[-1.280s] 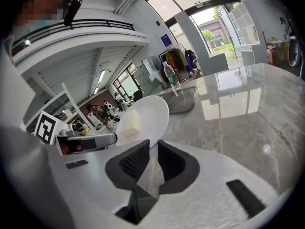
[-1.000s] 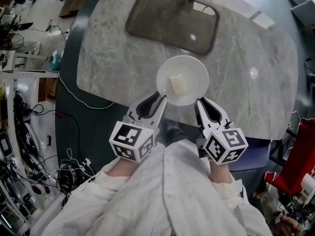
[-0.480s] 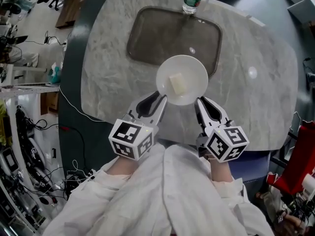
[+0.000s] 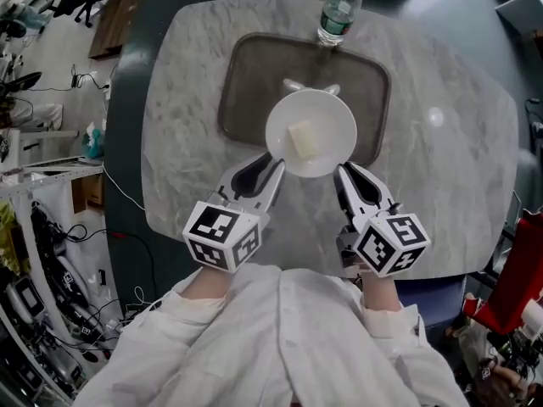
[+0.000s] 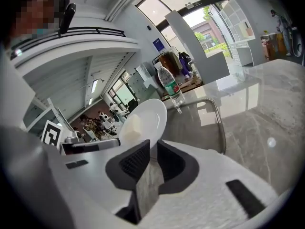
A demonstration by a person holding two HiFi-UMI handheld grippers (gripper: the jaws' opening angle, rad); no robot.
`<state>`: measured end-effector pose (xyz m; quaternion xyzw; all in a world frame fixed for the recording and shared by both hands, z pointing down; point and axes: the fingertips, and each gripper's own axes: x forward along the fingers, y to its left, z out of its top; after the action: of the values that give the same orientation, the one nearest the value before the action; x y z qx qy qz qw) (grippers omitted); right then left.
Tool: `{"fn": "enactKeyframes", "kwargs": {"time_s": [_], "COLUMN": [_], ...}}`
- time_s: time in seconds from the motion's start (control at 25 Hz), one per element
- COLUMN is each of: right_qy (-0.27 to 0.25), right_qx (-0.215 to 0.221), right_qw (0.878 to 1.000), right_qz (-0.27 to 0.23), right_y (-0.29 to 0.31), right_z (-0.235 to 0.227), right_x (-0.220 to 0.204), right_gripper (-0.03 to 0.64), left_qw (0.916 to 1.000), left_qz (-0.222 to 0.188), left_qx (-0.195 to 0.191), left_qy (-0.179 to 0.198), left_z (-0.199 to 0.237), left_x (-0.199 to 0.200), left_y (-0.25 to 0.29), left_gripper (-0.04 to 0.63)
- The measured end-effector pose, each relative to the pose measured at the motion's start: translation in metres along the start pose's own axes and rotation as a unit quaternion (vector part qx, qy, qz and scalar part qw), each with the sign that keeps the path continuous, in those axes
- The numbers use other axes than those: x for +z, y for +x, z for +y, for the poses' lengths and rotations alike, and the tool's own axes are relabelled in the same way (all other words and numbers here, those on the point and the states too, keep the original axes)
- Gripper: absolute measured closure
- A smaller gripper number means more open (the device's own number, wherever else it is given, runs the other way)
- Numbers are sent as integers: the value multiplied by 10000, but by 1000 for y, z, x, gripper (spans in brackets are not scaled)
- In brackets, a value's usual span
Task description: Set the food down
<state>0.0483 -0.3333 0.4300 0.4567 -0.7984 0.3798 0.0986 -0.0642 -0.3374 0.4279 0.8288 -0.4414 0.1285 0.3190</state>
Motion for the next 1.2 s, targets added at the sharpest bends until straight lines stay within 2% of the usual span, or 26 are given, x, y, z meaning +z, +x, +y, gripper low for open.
{"fn": "enactKeyframes", "kwargs": {"time_s": [0.56,1.2], "right_qy": [85,142], "right_qx": [-206,-399], "right_qw": [9997,9980], "right_qz": [65,465], "right_y": [59,91], "right_z": [-32,-56], "right_x": [24,9], "right_gripper": [580,580], "left_qw": [9993,9969], "left_qz": [302,763], "left_qx": [-167,-205], "left_qy": [145,29], "left_z": [46,68], "left_x": [20,3], "left_y": [63,93], "left_gripper": [503,503]}}
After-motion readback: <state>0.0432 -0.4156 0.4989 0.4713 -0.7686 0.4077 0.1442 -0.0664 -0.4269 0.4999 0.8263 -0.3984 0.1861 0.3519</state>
